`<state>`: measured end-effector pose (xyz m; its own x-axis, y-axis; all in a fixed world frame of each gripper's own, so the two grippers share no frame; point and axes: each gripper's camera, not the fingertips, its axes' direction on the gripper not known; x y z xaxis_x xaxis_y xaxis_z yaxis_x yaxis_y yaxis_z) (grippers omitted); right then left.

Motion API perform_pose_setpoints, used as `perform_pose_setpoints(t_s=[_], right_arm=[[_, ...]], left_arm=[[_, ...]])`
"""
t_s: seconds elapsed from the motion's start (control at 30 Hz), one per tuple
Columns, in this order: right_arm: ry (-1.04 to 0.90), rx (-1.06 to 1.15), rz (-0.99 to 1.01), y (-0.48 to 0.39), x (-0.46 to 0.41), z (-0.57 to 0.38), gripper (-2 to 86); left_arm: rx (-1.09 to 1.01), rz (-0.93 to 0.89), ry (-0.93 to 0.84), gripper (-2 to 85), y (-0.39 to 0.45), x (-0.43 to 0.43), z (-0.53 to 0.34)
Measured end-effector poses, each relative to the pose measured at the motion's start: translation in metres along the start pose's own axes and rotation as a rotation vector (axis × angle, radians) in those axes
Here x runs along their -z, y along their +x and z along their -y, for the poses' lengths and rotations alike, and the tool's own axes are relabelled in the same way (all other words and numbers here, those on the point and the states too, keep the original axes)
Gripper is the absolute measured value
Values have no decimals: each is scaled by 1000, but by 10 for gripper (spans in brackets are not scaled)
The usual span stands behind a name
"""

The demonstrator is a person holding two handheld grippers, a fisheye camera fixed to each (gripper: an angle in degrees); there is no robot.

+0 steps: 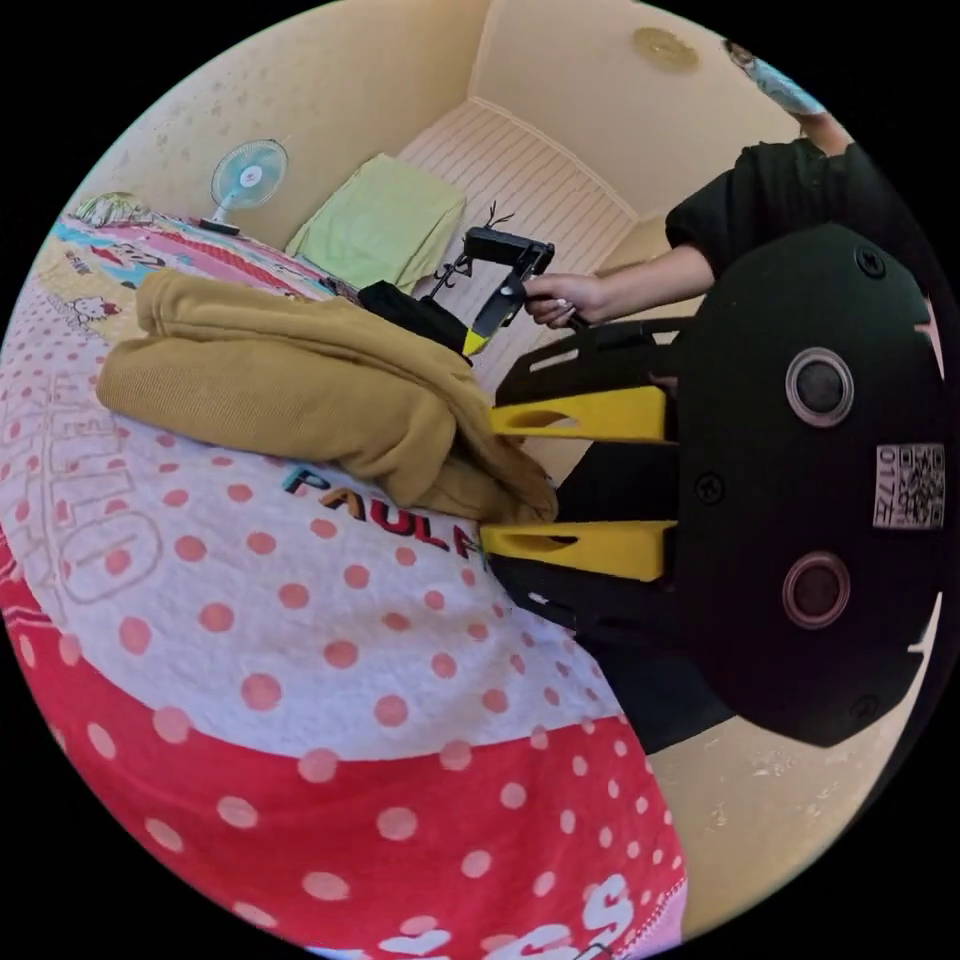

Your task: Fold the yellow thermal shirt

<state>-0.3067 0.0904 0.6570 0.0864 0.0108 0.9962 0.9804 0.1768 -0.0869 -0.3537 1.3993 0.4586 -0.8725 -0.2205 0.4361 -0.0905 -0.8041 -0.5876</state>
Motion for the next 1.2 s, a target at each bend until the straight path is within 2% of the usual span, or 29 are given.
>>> perform_pose_setpoints(t_s=[0.07,0.13,0.23,0.33,0.4,0.57,0.73,0.8,0.93,1.0,1.1,1.2], right_arm=[[6,-9,-9,14,12,-16,8],[12,-28,-23,32,23,-29,7],[26,-73,26,71,41,-40,6],[51,-101,188,114,59,-45,6],[52,-79,314,143,78,-51,6],[62,-65,355,200,131,-65,9],[53,-43,382,244,170,-82,20],[39,-48,395,260,179,-89,37],[34,-62,541,272,185,-89,105],[26,-44,625,267,184,-83,124],[-24,-9,643,247,174,-73,134],[-92,36,614,221,161,-70,139]], left_arm=[[-30,-144,10,49,0,-3,4],[-51,-144,35,47,11,-3,3],[-174,-44,82,46,58,-6,-2],[-308,81,123,42,125,-29,-7],[-371,160,134,41,166,-60,-6],[-470,362,72,40,241,-205,25],[-437,498,-31,63,234,-310,72],[-402,478,-92,68,217,-330,84],[-389,216,-158,52,181,-325,88],[-383,195,-117,53,168,-308,86],[-326,289,40,81,146,-268,88],[-181,402,233,115,117,-227,95]])
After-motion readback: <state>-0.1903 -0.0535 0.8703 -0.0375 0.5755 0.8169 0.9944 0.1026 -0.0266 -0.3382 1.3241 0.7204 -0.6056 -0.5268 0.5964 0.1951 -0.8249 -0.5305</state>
